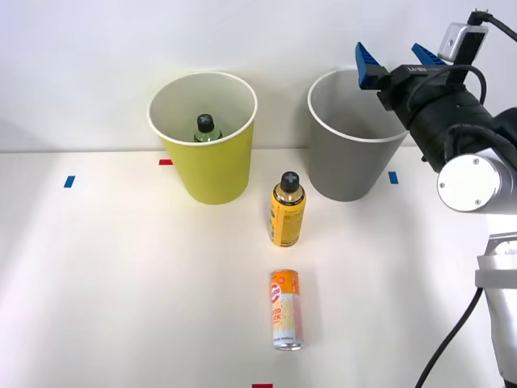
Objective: Put cans in the gray bin, plastic bottles in the light green bin
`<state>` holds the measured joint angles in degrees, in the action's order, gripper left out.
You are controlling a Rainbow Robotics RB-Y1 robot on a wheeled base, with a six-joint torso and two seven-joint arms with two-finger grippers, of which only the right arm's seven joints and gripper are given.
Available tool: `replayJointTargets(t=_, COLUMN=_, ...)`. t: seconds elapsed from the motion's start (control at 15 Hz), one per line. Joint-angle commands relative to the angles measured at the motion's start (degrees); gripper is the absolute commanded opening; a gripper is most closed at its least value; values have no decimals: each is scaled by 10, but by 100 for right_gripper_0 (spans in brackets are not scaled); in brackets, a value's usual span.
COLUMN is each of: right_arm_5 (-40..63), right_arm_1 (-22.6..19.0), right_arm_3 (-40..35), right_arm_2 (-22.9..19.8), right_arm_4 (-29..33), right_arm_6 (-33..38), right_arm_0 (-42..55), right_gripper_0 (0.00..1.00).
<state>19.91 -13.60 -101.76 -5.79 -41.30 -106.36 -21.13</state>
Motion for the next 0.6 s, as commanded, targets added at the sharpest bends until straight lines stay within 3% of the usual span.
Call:
replayJointTargets(t=0.07, right_arm_5=-48, right_arm_1=-1, right_arm_3=-53, right_arm_2=17, right_arm_4=2, right_arm_6=-12, right_arm_0=62, right_gripper_0=100)
replayJointTargets(t=0.33, right_arm_5=-148, right_arm_1=-6, right_arm_3=-97, right_arm_2=50, right_arm_4=4, right_arm_6=-26, right_arm_0=152, right_gripper_0=100)
replayJointTargets(t=0.6, right_arm_5=-317, right_arm_1=-24, right_arm_3=-101, right_arm_2=117, right_arm_4=8, right_arm_6=-31, right_arm_0=258, right_gripper_0=100)
